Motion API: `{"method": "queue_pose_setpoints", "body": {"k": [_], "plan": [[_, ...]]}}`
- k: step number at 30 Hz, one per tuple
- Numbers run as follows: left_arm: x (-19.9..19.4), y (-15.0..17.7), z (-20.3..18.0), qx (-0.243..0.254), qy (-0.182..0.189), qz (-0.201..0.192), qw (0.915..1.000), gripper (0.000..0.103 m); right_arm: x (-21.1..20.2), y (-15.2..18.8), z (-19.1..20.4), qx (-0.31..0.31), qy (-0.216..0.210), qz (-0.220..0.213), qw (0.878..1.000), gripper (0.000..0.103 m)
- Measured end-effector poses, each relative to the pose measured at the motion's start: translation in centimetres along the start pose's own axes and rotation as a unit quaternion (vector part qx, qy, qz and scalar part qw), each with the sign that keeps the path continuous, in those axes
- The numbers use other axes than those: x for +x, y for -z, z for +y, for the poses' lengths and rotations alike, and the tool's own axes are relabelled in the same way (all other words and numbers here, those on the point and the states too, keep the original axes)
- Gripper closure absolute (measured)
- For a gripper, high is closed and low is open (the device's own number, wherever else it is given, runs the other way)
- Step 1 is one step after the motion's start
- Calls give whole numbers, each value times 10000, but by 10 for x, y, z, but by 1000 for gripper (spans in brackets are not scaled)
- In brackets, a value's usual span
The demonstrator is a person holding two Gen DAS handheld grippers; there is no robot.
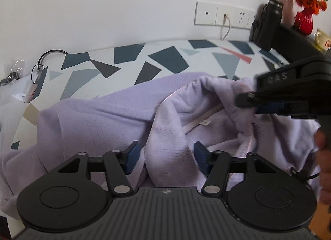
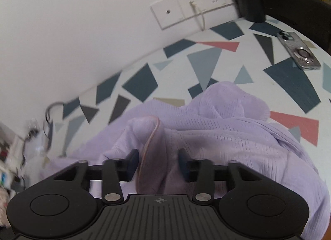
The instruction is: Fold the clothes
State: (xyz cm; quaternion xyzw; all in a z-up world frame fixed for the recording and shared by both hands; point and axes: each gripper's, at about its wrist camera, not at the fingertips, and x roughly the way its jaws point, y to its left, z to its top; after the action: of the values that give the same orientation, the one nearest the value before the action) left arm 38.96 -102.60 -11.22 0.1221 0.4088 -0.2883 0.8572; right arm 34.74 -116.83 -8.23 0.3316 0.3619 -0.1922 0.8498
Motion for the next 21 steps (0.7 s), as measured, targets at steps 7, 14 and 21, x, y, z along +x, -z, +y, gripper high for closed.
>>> {"method": "queue_pose_setpoints", "body": {"k": [7, 14, 21], "plan": [[-4, 6, 18, -213, 47, -135, 9997, 96, -5, -11, -30, 419, -333, 175, 9984, 97], [-23, 10, 51, -631, -57, -334, 9974, 97, -36, -17, -69, 1247, -853, 140, 9884, 97], [-16, 26, 53, -556, -241, -171, 9980, 84, -39, 6, -99, 1081, -17, 208, 9939, 93]]}}
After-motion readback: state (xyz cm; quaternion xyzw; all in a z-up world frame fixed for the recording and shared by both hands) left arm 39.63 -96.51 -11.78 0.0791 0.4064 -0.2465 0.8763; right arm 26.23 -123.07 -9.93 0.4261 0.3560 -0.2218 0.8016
